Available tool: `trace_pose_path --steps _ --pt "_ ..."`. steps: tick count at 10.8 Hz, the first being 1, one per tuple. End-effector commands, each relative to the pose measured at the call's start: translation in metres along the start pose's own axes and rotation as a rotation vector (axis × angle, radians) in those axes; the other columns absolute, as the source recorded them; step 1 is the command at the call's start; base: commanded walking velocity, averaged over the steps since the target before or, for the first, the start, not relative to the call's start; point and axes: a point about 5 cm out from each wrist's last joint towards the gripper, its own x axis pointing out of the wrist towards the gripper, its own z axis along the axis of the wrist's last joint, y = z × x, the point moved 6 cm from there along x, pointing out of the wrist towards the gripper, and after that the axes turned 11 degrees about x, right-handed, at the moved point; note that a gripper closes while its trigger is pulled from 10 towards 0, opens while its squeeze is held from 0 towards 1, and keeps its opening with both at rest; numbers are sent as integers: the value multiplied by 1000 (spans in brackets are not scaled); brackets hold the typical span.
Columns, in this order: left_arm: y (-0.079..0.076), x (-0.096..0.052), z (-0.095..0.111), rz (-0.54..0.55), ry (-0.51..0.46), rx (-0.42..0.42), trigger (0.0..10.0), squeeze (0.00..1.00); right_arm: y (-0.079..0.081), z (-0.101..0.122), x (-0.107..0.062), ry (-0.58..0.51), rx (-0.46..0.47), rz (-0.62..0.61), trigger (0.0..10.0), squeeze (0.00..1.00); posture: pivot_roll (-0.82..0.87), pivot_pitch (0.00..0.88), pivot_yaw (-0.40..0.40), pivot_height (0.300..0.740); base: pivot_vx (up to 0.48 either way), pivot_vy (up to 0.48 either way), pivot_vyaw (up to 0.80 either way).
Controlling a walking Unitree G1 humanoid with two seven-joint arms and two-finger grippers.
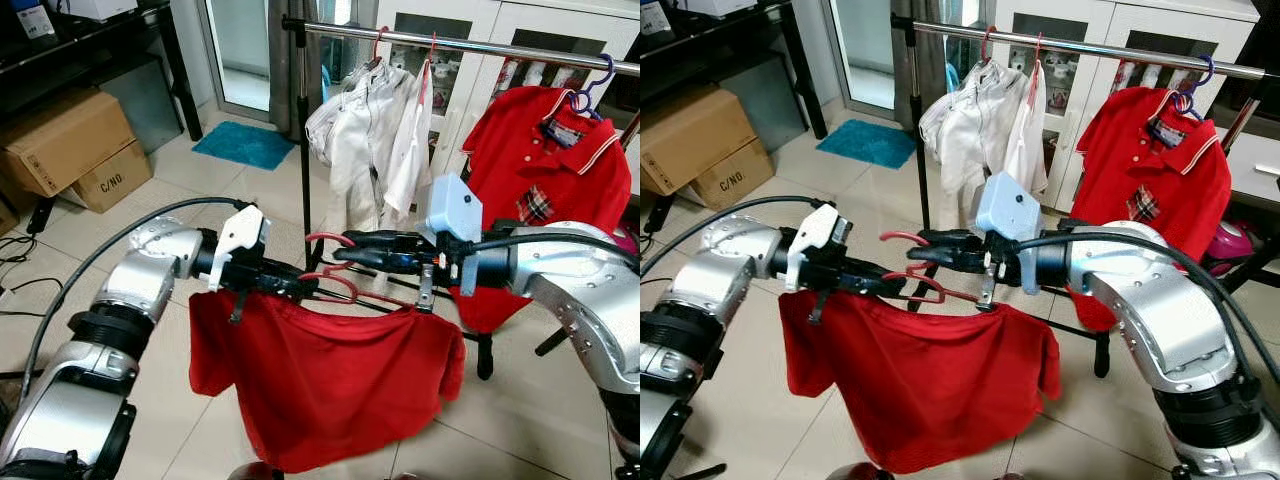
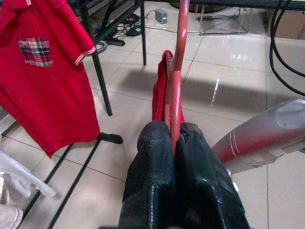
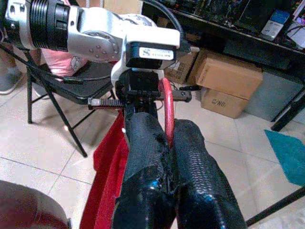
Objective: Hang hanger
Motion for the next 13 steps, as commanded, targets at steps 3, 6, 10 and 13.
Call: trace_pose_path --steps 3,6,10,13 --pt "6 -17 8 42 2 23 0 0 -9 -20 -27 66 59 -23 10000 1000 -96 0 37 740 0 0 0" --pt "-2 -9 19 -20 -16 52 0 0 -5 -42 -3 93 96 -25 10000 1000 -96 0 37 740 0 0 0" --pt "-3 -8 28 -24 -31 87 0 0 9 -59 23 132 128 81 10000 0 -76 0 22 740 0 0 0" --pt "3 -14 32 30 -32 106 0 0 17 -67 27 150 156 141 0 0 -66 0 13 740 0 0 0"
